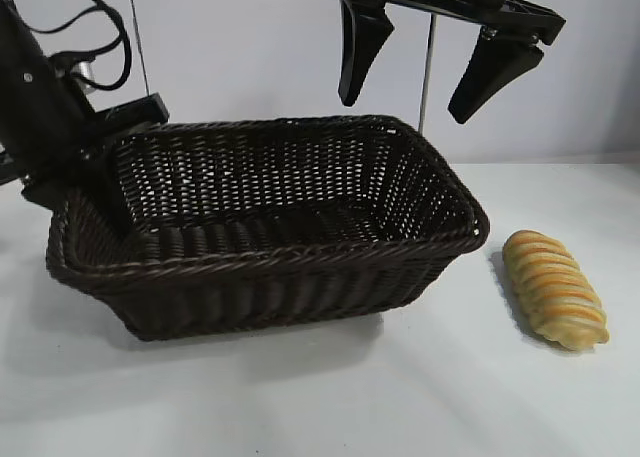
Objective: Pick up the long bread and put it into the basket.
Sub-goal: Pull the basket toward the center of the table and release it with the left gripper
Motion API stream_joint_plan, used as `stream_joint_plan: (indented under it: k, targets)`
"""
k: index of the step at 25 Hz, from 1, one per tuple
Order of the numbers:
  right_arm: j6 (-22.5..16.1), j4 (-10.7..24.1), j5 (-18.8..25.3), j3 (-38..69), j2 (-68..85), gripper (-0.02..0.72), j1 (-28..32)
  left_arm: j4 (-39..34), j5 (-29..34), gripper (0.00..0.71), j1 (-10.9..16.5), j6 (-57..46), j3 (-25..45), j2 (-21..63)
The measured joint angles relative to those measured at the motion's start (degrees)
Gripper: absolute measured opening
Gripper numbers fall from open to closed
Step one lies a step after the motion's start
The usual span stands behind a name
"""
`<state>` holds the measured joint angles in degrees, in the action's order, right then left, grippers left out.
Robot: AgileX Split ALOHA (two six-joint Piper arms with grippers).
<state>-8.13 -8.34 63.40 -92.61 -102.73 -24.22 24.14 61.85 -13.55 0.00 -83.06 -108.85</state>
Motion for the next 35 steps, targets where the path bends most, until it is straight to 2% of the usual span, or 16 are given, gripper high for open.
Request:
stream_joint_plan:
  k: [9, 15, 24, 25, 26, 28, 30, 31, 33, 35]
  targets:
    - [0.0, 0.0, -0.3, 0.0, 0.0, 0.695, 0.0, 0.2, 1.0, 0.099, -0.8, 3.0, -2.3, -6.8]
    - [0.0, 0.2, -0.3, 0.0, 0.0, 0.695, 0.0, 0.5, -1.6, 0.099, -0.8, 4.4, -2.3, -12.3]
    - [0.0, 0.4, -0.3, 0.0, 0.0, 0.695, 0.0, 2.1, -3.3, 0.107, -0.8, 4.8, -2.5, -13.5]
    - [0.0, 0.4, -0.3, 0.0, 0.0, 0.695, 0.0, 2.4, -3.4, 0.137, -0.8, 4.8, -2.5, -13.5]
    - [0.0, 0.4, -0.4, 0.0, 0.0, 0.695, 0.0, 2.8, -3.6, 0.196, -0.8, 4.8, -2.6, -13.5]
    - [0.0, 0.4, -0.4, 0.0, 0.0, 0.695, 0.0, 3.3, -3.5, 0.342, -0.8, 4.8, -3.0, -13.5]
    - [0.0, 0.4, -0.4, 0.0, 0.0, 0.695, 0.0, 3.5, -2.9, 0.520, -0.8, 4.5, -3.6, -13.5]
    - [0.0, 0.4, -0.4, 0.0, 0.0, 0.695, 0.0, 3.2, -2.0, 0.577, -0.8, 4.1, -4.2, -13.5]
    - [0.0, 0.4, -0.4, 0.0, 0.0, 0.695, 0.0, 1.4, -0.2, 0.635, -0.8, 2.3, -5.9, -13.5]
    - [0.0, 0.4, -0.4, 0.0, 0.0, 0.695, 0.0, -0.9, 1.2, 0.656, -0.8, 0.3, -7.5, -13.1]
